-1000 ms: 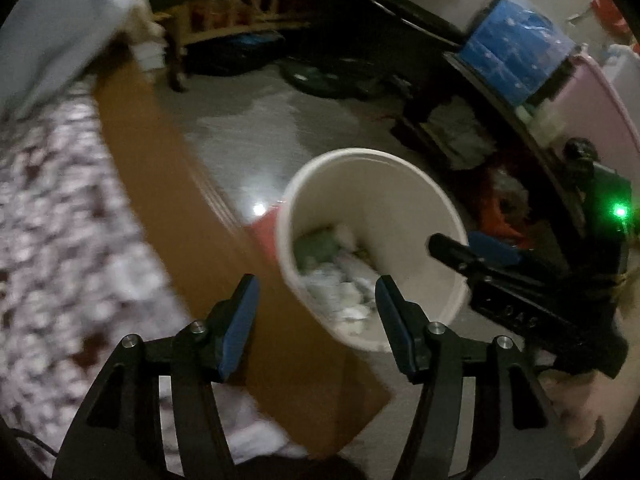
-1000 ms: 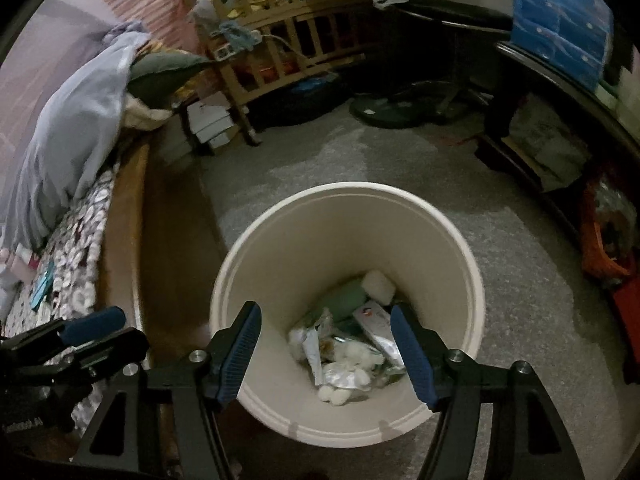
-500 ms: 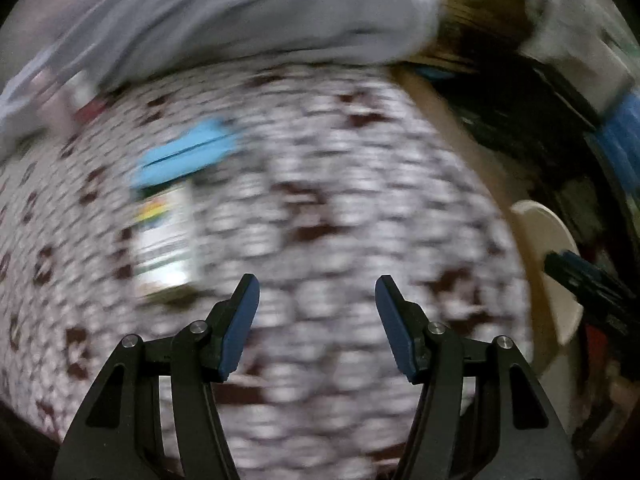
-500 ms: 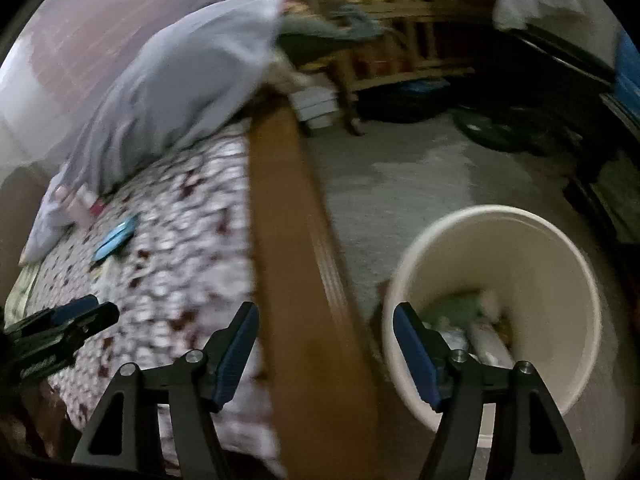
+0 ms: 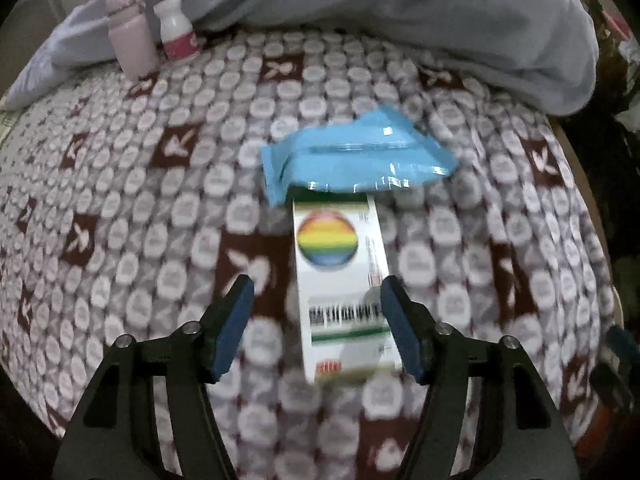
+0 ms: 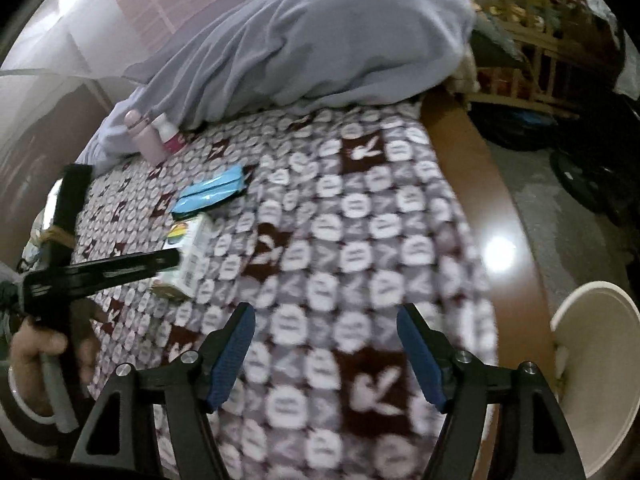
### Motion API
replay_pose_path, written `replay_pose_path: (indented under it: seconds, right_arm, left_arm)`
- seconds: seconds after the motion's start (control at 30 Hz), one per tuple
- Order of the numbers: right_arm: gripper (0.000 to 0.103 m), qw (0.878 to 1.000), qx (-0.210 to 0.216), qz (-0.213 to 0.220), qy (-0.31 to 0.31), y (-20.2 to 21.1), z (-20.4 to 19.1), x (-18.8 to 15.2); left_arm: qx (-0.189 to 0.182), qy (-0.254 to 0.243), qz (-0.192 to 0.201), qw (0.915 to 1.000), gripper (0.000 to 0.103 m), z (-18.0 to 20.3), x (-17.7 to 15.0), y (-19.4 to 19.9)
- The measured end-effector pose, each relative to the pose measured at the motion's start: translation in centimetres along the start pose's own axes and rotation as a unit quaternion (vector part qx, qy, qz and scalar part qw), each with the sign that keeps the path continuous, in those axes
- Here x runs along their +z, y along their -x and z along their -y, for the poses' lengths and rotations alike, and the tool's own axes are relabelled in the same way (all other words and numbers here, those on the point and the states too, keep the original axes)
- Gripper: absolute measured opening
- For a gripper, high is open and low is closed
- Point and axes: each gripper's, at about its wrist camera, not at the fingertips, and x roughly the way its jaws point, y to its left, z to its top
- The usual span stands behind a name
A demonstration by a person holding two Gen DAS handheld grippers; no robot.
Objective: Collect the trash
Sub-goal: 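Grasp the rainbow-logo medicine box with the left tool while the right tool grasps the blue wrapper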
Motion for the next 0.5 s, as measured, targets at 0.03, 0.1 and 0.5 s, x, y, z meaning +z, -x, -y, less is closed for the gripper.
replay_pose_path:
  seconds: [0.03,0.1,0.5]
  right_arm:
    - [0.071,1.000,0.001,-0.002,0.004,-0.3,-0.4,0.2]
    - [0.071,1.000,0.001,-0.005,0.008,-0.7,-0.8,0.5]
    - [0.071,1.000,0.004,-0.011,0.020,-2.1,-3.6,1.4]
  left_arm:
    - [0.007,-0.001,0.003,1.0000,0.072,0.0,0.2,-0.1]
    - [0.008,0.000,0.002,1.0000,0.077,-0.5,0.7,-0.5]
    - [-0.057,-0.009,-0.039,0.9976,0.078,0.2,0.3,-1.9]
